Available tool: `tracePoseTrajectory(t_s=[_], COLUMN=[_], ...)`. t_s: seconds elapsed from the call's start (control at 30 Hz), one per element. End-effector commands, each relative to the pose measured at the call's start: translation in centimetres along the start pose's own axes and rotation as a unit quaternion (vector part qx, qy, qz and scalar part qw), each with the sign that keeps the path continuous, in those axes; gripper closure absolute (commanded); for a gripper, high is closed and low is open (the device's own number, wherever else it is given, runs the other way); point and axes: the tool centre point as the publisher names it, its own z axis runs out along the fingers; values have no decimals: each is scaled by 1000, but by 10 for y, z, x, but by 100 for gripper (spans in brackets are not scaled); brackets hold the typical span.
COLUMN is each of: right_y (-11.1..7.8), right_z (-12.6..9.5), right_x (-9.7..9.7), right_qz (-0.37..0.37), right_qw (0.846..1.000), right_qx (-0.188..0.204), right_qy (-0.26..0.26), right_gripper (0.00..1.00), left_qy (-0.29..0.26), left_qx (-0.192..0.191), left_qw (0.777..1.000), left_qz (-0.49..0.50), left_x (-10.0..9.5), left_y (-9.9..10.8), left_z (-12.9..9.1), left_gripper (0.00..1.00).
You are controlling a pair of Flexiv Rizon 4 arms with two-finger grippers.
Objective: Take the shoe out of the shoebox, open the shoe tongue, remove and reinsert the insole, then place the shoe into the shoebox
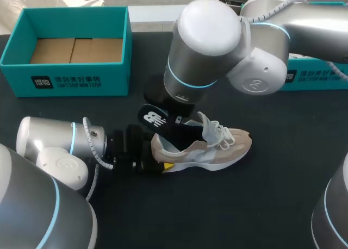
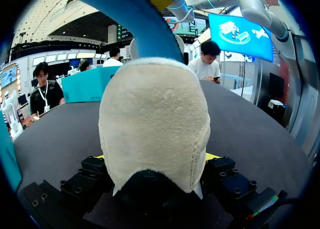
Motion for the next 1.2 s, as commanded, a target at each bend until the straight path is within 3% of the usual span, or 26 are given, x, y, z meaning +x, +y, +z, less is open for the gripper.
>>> tracePoseTrajectory(t_s=[0.03, 0.07, 0.2, 0.43, 0.67, 0.77, 0.8, 1.2], right_y=[-1, -2, -4, -7, -1, -1, -1, -1], right_z=[3, 3, -1, -2, 3, 5, 5, 5], right_x=[-3, -4, -8, -10, -4, 2, 3, 3], right_qz=[8, 18, 47, 69, 48, 47, 48, 48], right_qw=[1000, 999, 994, 971, 947, 937, 936, 936], right_qx=[1, -2, -33, -79, -105, -97, -78, -78], right_qy=[24, 40, 95, 216, 301, 332, 340, 340], right_gripper=[11, 0, 0, 0, 0, 0, 0, 0], left_qy=[0, 0, 0, 0, 0, 0, 0, 0], left_qx=[-1, -1, -1, -1, -1, -1, -1, -1], left_qw=[1000, 1000, 1000, 1000, 1000, 1000, 1000, 1000], left_qz=[0, 0, 0, 0, 0, 0, 0, 0], left_x=[0, 0, 0, 0, 0, 0, 0, 0], left_y=[1, 1, 1, 1, 1, 1, 1, 1], left_z=[0, 0, 0, 0, 0, 0, 0, 0], left_gripper=[100, 100, 100, 100, 100, 100, 100, 100])
